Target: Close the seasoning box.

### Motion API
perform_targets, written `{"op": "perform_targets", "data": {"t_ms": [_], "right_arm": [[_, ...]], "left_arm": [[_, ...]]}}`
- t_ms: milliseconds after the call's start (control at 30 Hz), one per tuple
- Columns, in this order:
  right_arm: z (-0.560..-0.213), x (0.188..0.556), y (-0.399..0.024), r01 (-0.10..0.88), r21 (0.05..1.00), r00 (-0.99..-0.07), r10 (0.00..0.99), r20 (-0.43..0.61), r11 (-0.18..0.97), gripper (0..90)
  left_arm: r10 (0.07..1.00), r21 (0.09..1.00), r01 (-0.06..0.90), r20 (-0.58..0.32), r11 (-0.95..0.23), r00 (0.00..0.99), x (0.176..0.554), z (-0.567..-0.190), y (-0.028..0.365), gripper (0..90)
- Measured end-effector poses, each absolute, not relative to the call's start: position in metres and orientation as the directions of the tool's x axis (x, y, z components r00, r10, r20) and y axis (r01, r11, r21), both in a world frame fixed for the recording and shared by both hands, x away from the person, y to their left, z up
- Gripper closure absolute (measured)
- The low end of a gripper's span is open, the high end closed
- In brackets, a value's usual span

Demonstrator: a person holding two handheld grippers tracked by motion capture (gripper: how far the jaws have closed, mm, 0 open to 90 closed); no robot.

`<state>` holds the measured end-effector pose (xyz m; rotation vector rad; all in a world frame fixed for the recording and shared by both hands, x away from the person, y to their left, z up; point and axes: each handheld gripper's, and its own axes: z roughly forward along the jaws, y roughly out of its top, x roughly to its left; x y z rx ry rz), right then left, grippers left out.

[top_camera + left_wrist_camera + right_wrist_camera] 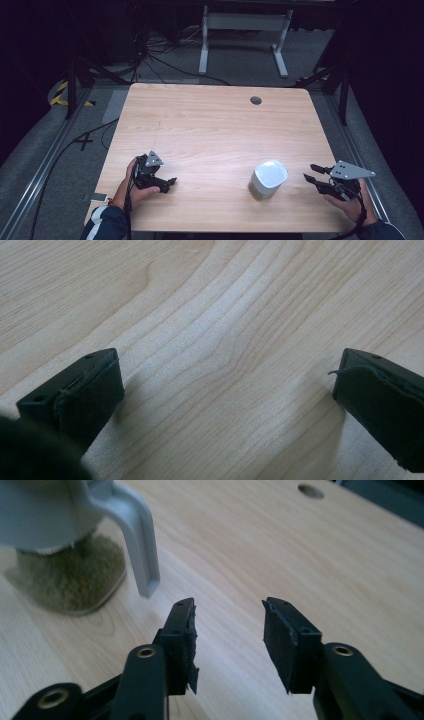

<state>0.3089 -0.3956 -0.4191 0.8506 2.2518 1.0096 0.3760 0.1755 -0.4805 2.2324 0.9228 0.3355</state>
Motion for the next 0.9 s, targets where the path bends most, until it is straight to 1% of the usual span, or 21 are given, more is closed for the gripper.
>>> {"op": "perform_targets", "data": {"t_ms": [100,167,300,433,467,533,600,733,900], "right_arm": [[-0.431,0.308,-0.402,0.371,0.771,-0.661,0.731,-0.172,0.517,46.4],[-0.435,0.308,-0.404,0.378,0.763,-0.657,0.733,-0.177,0.524,45.4],[-0.449,0.307,-0.412,0.422,0.761,-0.633,0.761,-0.141,0.493,34.8],[-0.462,0.307,-0.418,0.452,0.752,-0.625,0.772,-0.117,0.48,29.8],[-0.465,0.307,-0.418,0.46,0.748,-0.608,0.784,-0.127,0.478,26.3],[-0.466,0.307,-0.421,0.472,0.755,-0.603,0.791,-0.101,0.456,25.6],[-0.466,0.308,-0.42,0.475,0.756,-0.594,0.798,-0.102,0.45,23.3],[-0.467,0.309,-0.42,0.489,0.751,-0.61,0.789,-0.07,0.444,23.1],[-0.467,0.31,-0.421,0.51,0.748,-0.601,0.798,-0.045,0.425,22.4]], "left_arm": [[0.699,0.686,0.518,-0.019,-0.511,0.715,0.376,-0.481,0.175,0.0],[0.699,0.685,0.519,-0.02,-0.511,0.715,0.376,-0.481,0.175,0.0],[0.698,0.683,0.52,-0.021,-0.513,0.716,0.376,-0.48,0.175,0.1],[0.7,0.688,0.518,-0.02,-0.508,0.713,0.376,-0.481,0.175,0.1],[0.7,0.688,0.518,-0.02,-0.508,0.713,0.376,-0.481,0.175,0.1],[0.701,0.688,0.519,-0.021,-0.508,0.713,0.376,-0.481,0.175,0.1],[0.7,0.689,0.516,-0.017,-0.509,0.714,0.376,-0.481,0.175,0.1],[0.701,0.688,0.519,-0.021,-0.508,0.713,0.376,-0.481,0.175,0.1],[0.7,0.686,0.518,-0.019,-0.511,0.714,0.376,-0.481,0.175,0.0]]}}
